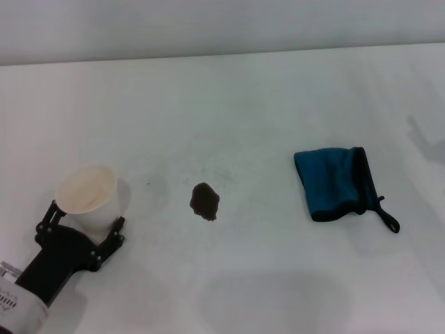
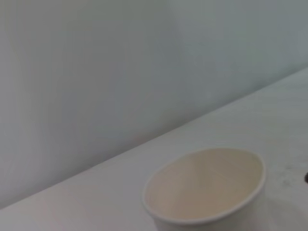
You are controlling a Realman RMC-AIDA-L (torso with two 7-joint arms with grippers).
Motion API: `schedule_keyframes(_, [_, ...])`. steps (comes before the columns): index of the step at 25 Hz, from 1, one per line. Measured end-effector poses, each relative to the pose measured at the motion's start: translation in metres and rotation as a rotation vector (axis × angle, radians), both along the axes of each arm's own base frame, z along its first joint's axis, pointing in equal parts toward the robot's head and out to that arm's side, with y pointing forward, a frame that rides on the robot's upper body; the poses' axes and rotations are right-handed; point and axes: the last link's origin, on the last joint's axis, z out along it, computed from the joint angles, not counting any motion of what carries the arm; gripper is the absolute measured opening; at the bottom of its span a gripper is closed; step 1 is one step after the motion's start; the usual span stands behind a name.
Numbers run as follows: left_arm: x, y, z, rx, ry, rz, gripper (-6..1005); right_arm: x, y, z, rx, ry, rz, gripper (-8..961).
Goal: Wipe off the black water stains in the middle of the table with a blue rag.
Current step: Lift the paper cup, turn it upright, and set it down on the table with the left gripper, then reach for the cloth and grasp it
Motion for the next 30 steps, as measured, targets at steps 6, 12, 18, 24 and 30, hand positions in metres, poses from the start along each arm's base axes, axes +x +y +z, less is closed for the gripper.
schedule_keyframes(6, [-0.005, -0.011, 0.005, 0.021, -0.050, 0.023, 880, 0.002, 0.002, 0.001, -0.003, -0.008, -0.009, 868])
schedule_keyframes(12, [-0.004, -0.025, 0.007, 0.032, -0.075, 0.007, 876, 0.000, 0.005, 0.000, -0.009, -0.011, -0.001, 868])
schedule_keyframes(18, [-0.006, -0.040, 0.005, 0.028, -0.094, 0.019, 877, -0.001, 0.005, 0.001, -0.007, -0.011, -0.002, 869])
schedule_keyframes(24, [-0.012, -0.055, 0.010, 0.054, -0.106, 0.039, 878, 0.000, 0.003, 0.000, -0.015, 0.013, -0.006, 869])
schedule_keyframes(30, [-0.018, -0.068, 0.035, 0.193, -0.139, 0.037, 879, 0.008, 0.001, 0.014, -0.031, 0.128, -0.011, 869])
